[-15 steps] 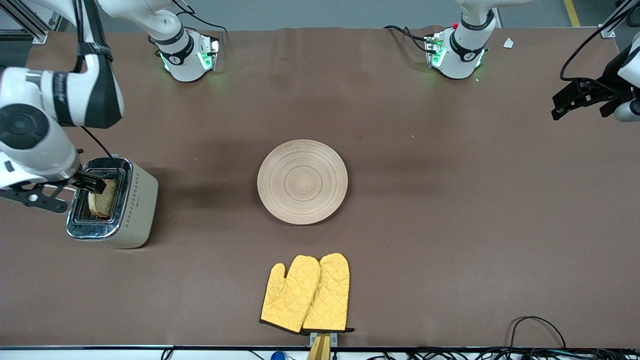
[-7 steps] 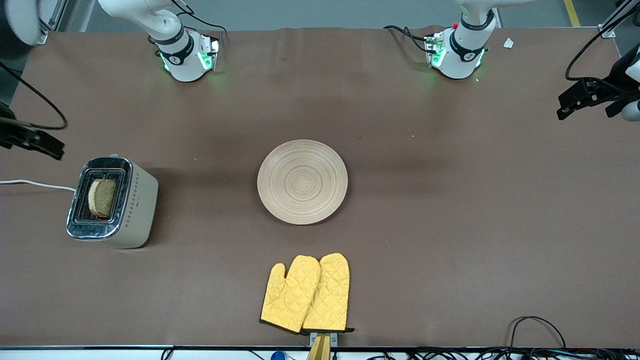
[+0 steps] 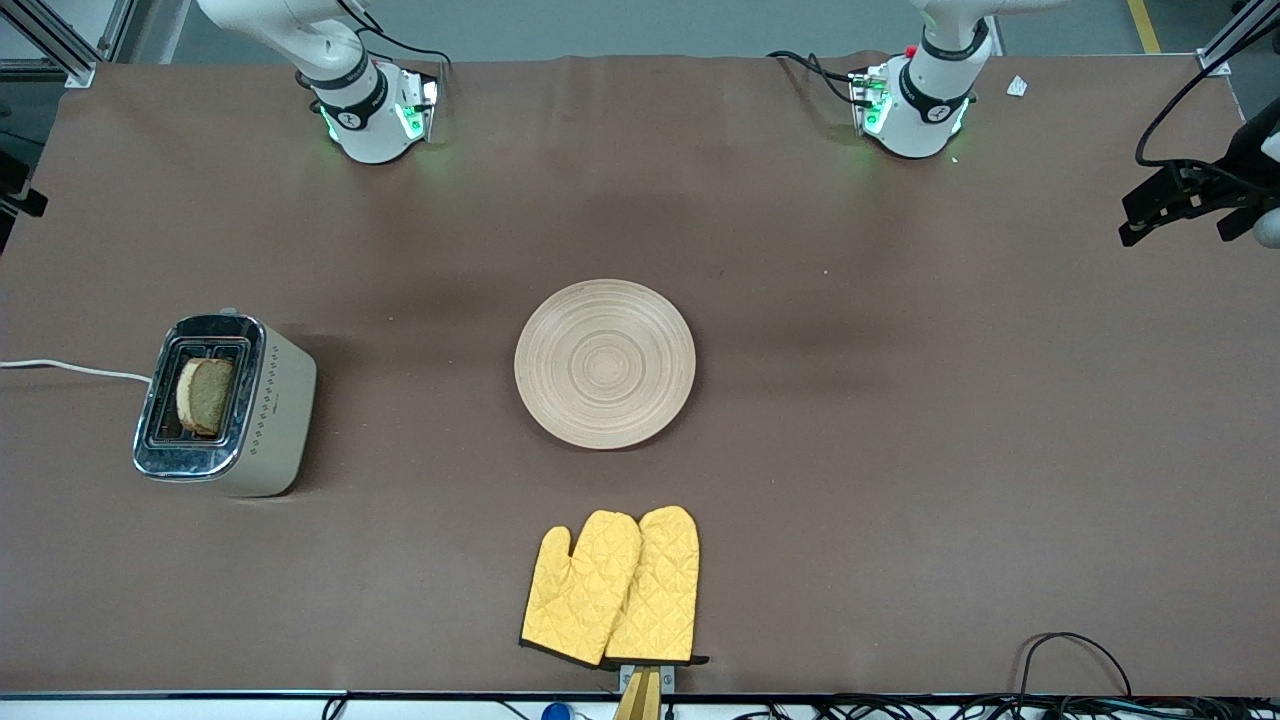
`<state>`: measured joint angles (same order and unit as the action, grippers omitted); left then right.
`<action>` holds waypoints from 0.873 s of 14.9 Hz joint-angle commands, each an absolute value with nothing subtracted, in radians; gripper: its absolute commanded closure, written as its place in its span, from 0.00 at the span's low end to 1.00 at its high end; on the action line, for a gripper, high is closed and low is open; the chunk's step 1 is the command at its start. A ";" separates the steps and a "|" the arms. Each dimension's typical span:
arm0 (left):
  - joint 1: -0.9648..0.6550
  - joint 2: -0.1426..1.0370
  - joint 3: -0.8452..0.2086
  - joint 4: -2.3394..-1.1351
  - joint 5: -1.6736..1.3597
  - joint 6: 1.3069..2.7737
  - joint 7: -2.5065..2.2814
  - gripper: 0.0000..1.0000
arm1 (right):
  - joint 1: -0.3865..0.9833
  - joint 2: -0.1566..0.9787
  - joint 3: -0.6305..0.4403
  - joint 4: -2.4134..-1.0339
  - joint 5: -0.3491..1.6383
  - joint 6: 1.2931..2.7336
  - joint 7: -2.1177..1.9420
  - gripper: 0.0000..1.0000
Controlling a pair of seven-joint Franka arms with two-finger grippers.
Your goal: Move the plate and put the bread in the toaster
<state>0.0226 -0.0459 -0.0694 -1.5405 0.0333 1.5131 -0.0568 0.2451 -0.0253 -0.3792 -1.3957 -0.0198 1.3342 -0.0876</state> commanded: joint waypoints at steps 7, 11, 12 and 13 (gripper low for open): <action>0.018 -0.031 -0.067 -1.511 0.046 1.511 -0.052 0.00 | 0.097 -0.031 -0.189 -1.471 0.000 1.422 -0.091 0.00; 0.015 -0.031 -0.067 -1.511 0.051 1.511 -0.051 0.00 | 0.016 -0.017 -0.121 -1.477 0.011 1.462 -0.091 0.00; 0.012 -0.031 -0.069 -1.511 0.049 1.509 -0.051 0.00 | -0.012 -0.017 -0.088 -1.477 0.012 1.465 -0.091 0.00; 0.009 -0.031 -0.072 -1.511 0.051 1.509 -0.049 0.00 | -0.026 -0.017 -0.075 -1.479 0.012 1.471 -0.091 0.00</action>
<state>0.0202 -0.0401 -0.0700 -1.5329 0.0333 1.5131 -0.0567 0.0356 -0.0109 -0.1323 -1.4641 -0.0119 1.4525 -0.0879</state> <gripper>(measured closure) 0.000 0.000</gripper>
